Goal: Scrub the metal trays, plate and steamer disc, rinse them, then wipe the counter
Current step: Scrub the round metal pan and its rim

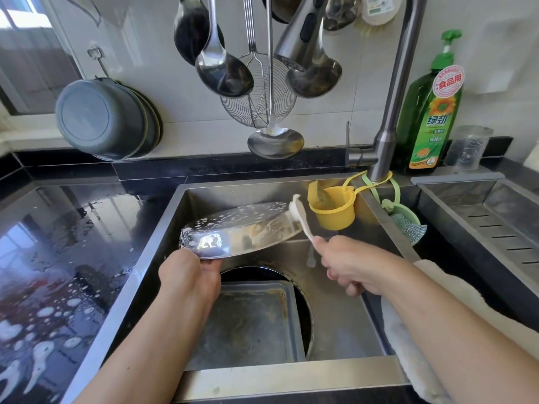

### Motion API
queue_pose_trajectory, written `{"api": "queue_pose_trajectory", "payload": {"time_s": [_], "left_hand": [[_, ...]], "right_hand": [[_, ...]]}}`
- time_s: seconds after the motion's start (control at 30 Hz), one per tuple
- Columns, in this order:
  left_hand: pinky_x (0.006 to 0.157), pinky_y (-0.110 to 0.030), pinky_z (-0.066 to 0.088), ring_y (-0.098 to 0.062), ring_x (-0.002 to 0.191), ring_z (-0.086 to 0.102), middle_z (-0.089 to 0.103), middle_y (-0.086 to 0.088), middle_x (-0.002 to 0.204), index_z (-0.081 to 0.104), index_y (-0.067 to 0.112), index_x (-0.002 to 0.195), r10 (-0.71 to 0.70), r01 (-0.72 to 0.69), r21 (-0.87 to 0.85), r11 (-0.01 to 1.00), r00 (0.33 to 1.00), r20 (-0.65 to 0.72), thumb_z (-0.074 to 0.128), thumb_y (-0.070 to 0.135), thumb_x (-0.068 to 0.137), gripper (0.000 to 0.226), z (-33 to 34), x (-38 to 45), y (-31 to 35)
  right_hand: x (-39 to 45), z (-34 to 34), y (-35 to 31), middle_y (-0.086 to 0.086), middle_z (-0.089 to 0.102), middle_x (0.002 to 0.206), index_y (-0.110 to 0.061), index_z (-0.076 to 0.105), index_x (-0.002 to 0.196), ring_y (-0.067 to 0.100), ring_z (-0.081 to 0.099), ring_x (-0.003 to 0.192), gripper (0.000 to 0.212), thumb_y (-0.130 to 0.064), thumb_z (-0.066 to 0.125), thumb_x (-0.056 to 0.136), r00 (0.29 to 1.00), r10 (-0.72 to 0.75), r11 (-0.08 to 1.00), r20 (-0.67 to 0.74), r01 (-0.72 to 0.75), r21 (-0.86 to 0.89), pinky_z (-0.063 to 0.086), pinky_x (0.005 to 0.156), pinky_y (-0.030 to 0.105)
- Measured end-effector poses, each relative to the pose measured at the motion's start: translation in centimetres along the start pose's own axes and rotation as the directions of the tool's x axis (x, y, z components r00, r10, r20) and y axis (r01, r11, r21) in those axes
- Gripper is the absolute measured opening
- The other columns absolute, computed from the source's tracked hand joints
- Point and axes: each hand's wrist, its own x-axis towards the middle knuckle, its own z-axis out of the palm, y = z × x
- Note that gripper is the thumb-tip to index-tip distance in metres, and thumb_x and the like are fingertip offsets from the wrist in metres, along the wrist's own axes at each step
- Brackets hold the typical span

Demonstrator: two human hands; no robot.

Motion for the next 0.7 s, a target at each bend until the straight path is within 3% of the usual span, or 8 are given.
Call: {"api": "queue_pose_trajectory", "payload": {"time_s": [0.1,0.23,0.3,0.4,0.5,0.63,0.7], "left_hand": [[0.045,-0.046,0.059,-0.037,0.088,0.07,0.065,-0.023,0.128,0.044,0.002,0.15,0.014,-0.014,0.019,1.0,1.0,0.008,0.023,-0.011,0.103,0.054,0.0,-0.3,-0.2],[0.046,-0.046,0.059,-0.035,0.084,0.072,0.068,-0.019,0.112,0.046,0.001,0.148,0.025,-0.025,-0.001,1.0,0.999,0.019,0.022,-0.012,0.103,0.054,0.1,-0.8,-0.5],[0.048,-0.049,0.059,-0.037,0.087,0.071,0.067,-0.022,0.122,0.044,0.001,0.15,0.026,-0.026,0.008,1.0,0.999,0.032,0.022,-0.011,0.104,0.053,0.2,-0.9,-0.4],[0.049,-0.051,0.06,-0.041,0.092,0.07,0.065,-0.024,0.13,0.043,0.0,0.151,0.002,-0.003,0.03,1.0,0.999,0.048,0.021,-0.01,0.104,0.053,0.1,-0.9,-0.4],[0.047,-0.05,0.059,-0.038,0.087,0.07,0.066,-0.023,0.122,0.042,0.0,0.152,-0.008,0.007,0.041,0.999,0.999,0.036,0.019,-0.01,0.104,0.054,0.2,-1.2,-0.5],[0.046,-0.05,0.059,-0.036,0.083,0.07,0.066,-0.021,0.118,0.041,0.003,0.153,-0.003,0.002,0.022,1.0,1.0,0.012,0.021,-0.007,0.106,0.052,0.2,-1.1,-0.3],[0.047,-0.051,0.059,-0.037,0.085,0.07,0.066,-0.022,0.125,0.042,0.004,0.153,-0.001,0.001,0.033,0.999,1.0,0.013,0.023,-0.006,0.106,0.051,0.1,-0.9,-0.2]], "right_hand": [[-0.4,0.6,-0.1,-0.005,0.035,0.056,-0.02,0.043,0.079,0.011,0.023,0.042,0.047,-0.056,0.03,0.105,0.994,-0.052,0.996,0.099,0.059,-0.071,0.024,0.043,0.021],[0.5,-1.2,0.4,0.009,0.045,0.076,-0.021,0.042,0.075,0.019,0.031,0.052,0.045,-0.049,0.028,0.108,0.998,-0.032,0.958,-0.044,0.018,-0.287,0.029,0.05,0.028],[0.7,-1.6,0.5,0.008,0.044,0.074,-0.018,0.043,0.076,0.02,0.03,0.052,0.047,-0.049,0.028,0.108,0.999,0.006,0.948,-0.048,-0.021,-0.318,0.028,0.05,0.027],[-0.3,-0.1,0.2,0.001,0.043,0.068,-0.016,0.05,0.085,0.017,0.033,0.051,0.048,-0.053,0.028,0.107,0.996,-0.057,0.94,0.075,0.078,-0.331,0.031,0.05,0.025],[-0.3,0.9,-0.1,0.012,0.053,0.082,-0.013,0.053,0.092,0.024,0.047,0.063,0.054,-0.059,0.027,0.105,0.985,-0.15,0.868,0.081,0.17,-0.467,0.04,0.06,0.031],[0.6,-1.4,0.4,0.014,0.052,0.09,-0.021,0.045,0.085,0.025,0.045,0.066,0.043,-0.054,0.028,0.107,0.996,-0.087,0.873,-0.021,0.066,-0.483,0.037,0.057,0.032],[0.3,-1.7,0.5,0.009,0.051,0.081,-0.018,0.048,0.089,0.022,0.039,0.057,0.045,-0.055,0.029,0.107,0.998,-0.051,0.91,-0.022,0.037,-0.413,0.035,0.054,0.03]]}}
